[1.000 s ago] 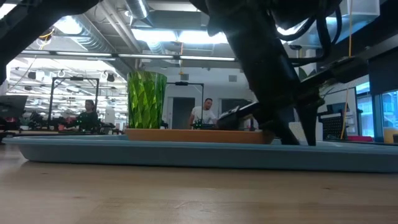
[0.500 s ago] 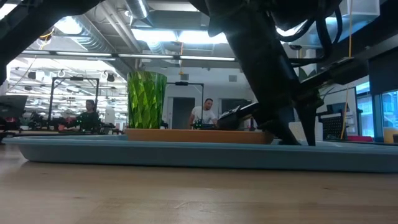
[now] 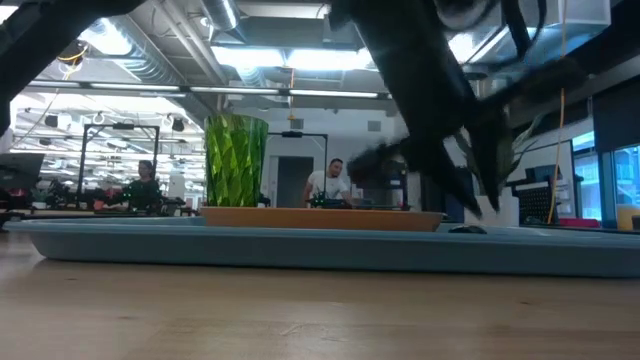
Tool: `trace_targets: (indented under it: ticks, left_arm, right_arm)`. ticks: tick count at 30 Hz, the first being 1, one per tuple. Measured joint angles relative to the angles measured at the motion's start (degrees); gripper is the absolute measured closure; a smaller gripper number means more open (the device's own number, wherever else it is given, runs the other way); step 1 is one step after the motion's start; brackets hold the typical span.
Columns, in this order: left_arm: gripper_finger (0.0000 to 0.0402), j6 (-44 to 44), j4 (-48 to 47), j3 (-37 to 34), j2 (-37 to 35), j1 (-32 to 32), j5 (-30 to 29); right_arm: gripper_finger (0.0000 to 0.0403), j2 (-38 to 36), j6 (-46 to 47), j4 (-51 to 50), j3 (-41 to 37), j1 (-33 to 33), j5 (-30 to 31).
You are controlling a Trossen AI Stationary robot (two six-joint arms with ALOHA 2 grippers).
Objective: Pick and place plate/cup/fork/spoon on tray
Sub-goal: Put the blue spoon on the blue tray to the right of the orange plate
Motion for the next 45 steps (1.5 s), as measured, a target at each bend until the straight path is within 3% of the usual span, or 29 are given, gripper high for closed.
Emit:
trace_targets:
  ticks: [9,16,23,31,34,39,45]
  left_arm:
    - [0.0349,7.9,-2.4,0.1,-9.6,-1.0,-5.7]
    - [0.0349,16.7,-6.7,0.0,-20.4,-4.3,-10.8]
    - [0.0349,23.8,-10.0,0.0,-28.5,-9.2,-18.2]
    - [0.0349,26.9,-12.3,0.1,-32.5,-13.2,-23.6]
    - [0.0349,27.3,-15.2,0.1,-33.7,-14.0,-23.5]
    - [0.0349,24.2,-19.5,0.0,-33.9,-14.1,-23.2]
    - [0.0349,23.5,-20.2,0.0,-34.1,-14.0,-23.2]
  right_arm:
    - [0.033,-0.4,-3.7,0.0,-2.3,0.0,-15.2]
    - [0.033,-0.7,-10.5,0.4,-15.5,0.9,-18.4]
    - [0.033,-0.6,-12.5,10.9,-35.8,1.3,-7.8]
    - [0.033,-0.5,-12.2,39.5,-56.0,1.3,-1.9]
    - [0.033,-0.5,-13.1,49.7,-62.6,1.3,1.7]
    - [0.033,-0.5,-12.7,58.5,-72.0,1.2,6.9]
    - [0.033,-0.5,-12.6,71.2,-81.2,0.1,8.9]
